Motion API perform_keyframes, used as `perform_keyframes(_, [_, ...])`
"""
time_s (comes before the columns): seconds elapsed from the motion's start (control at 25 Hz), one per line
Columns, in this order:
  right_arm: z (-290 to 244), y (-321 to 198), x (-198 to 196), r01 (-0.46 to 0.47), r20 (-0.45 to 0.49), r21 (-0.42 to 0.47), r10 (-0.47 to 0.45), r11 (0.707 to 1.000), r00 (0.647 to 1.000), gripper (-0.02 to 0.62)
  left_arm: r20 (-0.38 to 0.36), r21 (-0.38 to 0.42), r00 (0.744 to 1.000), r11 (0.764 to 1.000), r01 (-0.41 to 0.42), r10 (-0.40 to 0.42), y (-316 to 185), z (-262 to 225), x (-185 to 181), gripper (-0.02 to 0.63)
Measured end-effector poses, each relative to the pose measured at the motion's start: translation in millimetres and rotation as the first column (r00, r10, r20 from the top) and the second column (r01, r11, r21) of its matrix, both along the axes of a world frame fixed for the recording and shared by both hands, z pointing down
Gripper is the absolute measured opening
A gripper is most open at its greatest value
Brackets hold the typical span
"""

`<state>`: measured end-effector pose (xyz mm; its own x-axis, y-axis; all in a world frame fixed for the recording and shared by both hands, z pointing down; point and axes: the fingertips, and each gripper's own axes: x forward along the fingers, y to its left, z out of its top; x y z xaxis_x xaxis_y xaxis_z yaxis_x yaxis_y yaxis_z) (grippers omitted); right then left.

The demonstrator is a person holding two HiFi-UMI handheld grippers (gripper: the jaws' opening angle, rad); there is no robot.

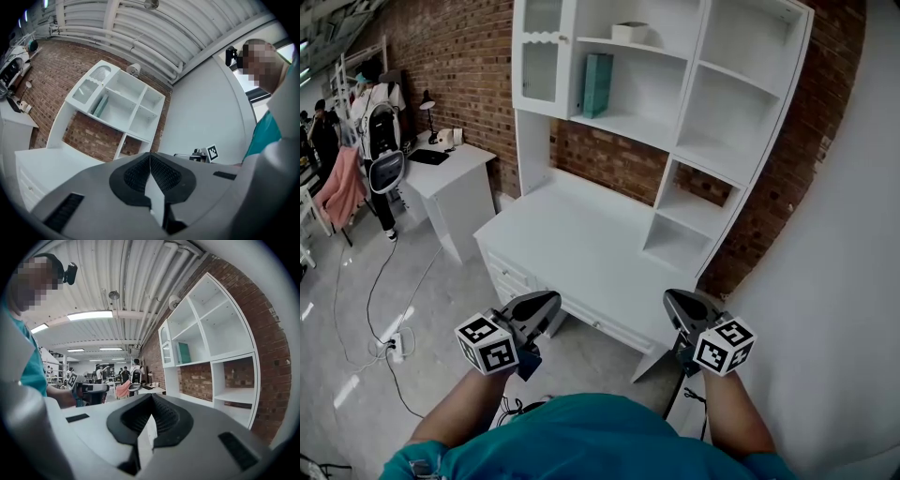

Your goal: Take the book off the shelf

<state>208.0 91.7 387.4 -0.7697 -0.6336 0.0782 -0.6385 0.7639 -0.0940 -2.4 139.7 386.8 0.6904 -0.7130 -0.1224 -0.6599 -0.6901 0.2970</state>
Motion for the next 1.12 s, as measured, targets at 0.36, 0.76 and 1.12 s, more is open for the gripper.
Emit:
perform_keyframes(0.36, [2, -59, -30, -0.014, -0.027, 0.006, 0.014, 1.000, 1.000, 0.021, -0.017, 0.012, 1.000, 1.000, -0.015, 0.015, -60, 7, -33, 0.018])
perform_keyframes(0.76, [-13, -193, -106, -0.086, -0.008, 0.045, 0.086, 0.995, 0.996, 0.021, -0.022, 0.035, 0.991, 0.991, -0.130, 0.131, -217, -5, -103, 0.018])
perform_keyframes(1.12, [-27, -298, -163, -0.142, 0.003, 0.034, 0.142, 0.989, 0.990, 0.021, -0.003, 0.043, 0.974, 0.973, -0.225, 0.226, -332, -22, -146, 0.018])
